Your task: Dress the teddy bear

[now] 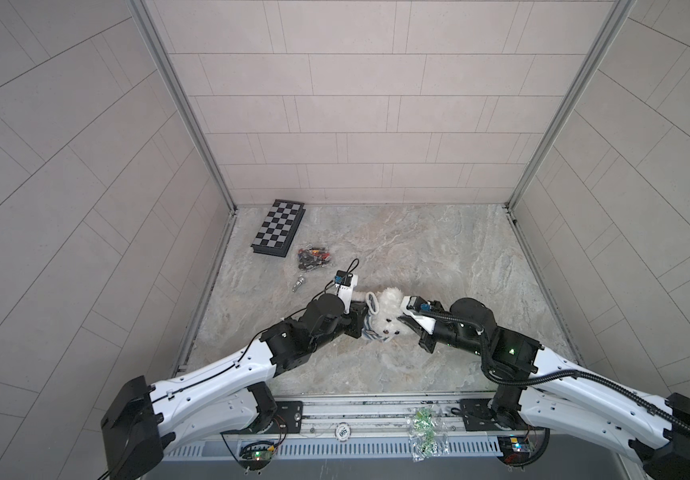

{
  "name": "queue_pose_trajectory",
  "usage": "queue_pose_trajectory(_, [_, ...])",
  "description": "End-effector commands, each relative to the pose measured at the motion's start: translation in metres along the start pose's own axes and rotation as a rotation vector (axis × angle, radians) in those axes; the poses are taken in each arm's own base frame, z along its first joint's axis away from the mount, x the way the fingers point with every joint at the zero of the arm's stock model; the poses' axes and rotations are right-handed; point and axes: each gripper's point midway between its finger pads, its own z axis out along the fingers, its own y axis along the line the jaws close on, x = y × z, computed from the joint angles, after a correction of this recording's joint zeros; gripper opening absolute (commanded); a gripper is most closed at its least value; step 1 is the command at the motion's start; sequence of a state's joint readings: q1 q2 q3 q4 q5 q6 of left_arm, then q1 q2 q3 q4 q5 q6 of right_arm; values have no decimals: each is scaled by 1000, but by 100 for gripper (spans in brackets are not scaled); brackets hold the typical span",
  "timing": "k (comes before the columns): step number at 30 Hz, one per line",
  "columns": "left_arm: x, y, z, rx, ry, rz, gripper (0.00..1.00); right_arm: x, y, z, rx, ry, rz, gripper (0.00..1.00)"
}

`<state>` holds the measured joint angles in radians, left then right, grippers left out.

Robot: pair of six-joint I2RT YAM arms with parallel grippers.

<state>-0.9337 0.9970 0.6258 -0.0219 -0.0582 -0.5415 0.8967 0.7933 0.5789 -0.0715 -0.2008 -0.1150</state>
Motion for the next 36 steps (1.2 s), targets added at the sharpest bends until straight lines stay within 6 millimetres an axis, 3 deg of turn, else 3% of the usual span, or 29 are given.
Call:
queue_pose_trajectory(1, [-5, 6, 3, -49, 1, 21, 21, -14, 2, -4, -8, -65, -23, 0])
queue_pose_trajectory(5, [-6, 6, 7, -58, 0, 19, 16, -13, 2, -4, -5, -63, -23, 0])
queue_pose_trajectory(10, [-13, 12, -1, -86, -42, 5, 0, -10, -1, -6, 14, -58, -21, 0])
queue_pose_trajectory(15, [-16, 20, -12, -93, -66, -7, 0, -4, -10, -8, 68, -41, -5, 0])
queue_pose_trajectory(25, [-16, 69, -36, -192, -139, -111, 0, -5, -14, -12, 94, -48, 0, 0])
queue_pose_trajectory(36, [24, 118, -49, -308, -153, -226, 0, -5, -27, -16, 168, -56, 33, 0])
